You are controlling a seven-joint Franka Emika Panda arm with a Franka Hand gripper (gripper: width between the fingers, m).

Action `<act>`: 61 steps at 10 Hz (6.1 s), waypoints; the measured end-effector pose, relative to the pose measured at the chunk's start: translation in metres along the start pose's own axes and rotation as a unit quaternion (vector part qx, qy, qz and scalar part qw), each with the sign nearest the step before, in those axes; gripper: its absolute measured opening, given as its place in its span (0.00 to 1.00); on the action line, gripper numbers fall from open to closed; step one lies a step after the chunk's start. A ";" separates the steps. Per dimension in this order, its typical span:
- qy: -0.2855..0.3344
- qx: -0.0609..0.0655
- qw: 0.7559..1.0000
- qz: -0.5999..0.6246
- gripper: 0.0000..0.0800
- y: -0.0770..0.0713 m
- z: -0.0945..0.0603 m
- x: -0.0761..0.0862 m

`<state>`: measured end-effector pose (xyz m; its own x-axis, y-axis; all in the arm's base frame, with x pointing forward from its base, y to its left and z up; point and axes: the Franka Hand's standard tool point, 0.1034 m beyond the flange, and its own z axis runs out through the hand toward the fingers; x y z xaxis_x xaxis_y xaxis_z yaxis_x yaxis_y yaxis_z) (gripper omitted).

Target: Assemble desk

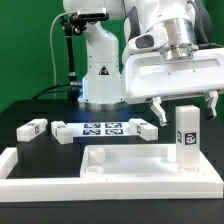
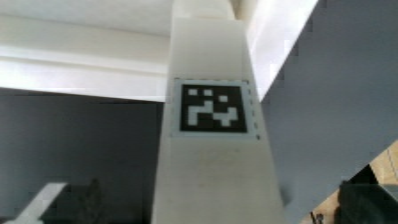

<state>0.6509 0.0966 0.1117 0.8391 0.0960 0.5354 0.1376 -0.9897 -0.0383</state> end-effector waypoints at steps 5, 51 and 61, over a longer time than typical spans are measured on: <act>-0.138 0.004 0.990 0.007 0.81 0.011 -0.011 0.004; -0.277 -0.077 0.826 0.484 0.36 0.005 0.004 0.012; -0.239 -0.120 0.638 0.722 0.61 -0.016 0.002 0.003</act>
Offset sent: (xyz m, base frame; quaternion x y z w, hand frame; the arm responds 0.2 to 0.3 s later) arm 0.0069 -0.0064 0.0113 -0.0109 -0.1390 0.0187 0.9901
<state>0.6526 0.1126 0.1125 0.0723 -0.9698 -0.2330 -0.9971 -0.0651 -0.0385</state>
